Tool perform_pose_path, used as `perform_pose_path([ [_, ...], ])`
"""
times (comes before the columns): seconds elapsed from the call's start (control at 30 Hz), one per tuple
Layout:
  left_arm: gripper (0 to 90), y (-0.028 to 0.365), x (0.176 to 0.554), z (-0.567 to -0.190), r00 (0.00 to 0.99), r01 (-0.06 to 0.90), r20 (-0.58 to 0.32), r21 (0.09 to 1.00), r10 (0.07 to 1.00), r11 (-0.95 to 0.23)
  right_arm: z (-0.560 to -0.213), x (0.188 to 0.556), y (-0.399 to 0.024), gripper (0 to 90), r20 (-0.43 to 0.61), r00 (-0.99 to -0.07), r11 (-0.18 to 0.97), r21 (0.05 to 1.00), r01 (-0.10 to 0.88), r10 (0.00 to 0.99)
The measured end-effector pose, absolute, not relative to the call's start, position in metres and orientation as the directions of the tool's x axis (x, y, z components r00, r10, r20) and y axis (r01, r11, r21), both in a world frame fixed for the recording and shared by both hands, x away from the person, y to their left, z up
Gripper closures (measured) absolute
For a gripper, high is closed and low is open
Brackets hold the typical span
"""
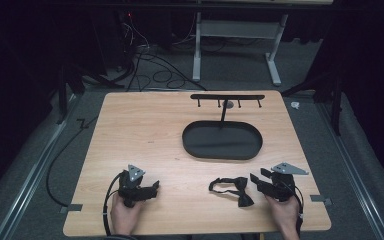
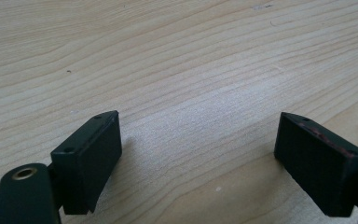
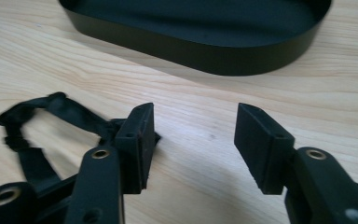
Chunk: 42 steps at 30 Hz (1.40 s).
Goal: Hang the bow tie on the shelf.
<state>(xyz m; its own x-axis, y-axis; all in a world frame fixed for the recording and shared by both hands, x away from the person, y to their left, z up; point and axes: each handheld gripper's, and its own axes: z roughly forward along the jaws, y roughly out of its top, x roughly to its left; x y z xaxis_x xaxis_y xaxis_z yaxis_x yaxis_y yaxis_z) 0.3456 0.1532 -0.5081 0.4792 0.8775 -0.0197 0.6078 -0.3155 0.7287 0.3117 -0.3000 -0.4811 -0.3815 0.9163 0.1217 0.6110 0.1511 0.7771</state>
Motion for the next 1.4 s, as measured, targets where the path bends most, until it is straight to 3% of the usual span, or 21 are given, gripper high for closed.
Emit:
perform_pose_path([
  [0.57, 15.3, 0.153, 0.346, -0.508, 0.479, 0.608, -0.019, 0.729, 0.878, -0.316, -0.458, 0.309, -0.269, 58.2, 0.134, -0.491, 0.203, 0.794, 0.573, 0.861],
  [1.4, 15.3, 0.153, 0.346, -0.508, 0.479, 0.608, -0.019, 0.729, 0.878, -0.316, -0.471, 0.333, -0.215, 58.0, 0.121, -0.611, 0.350, 0.726, 0.592, 0.783],
])
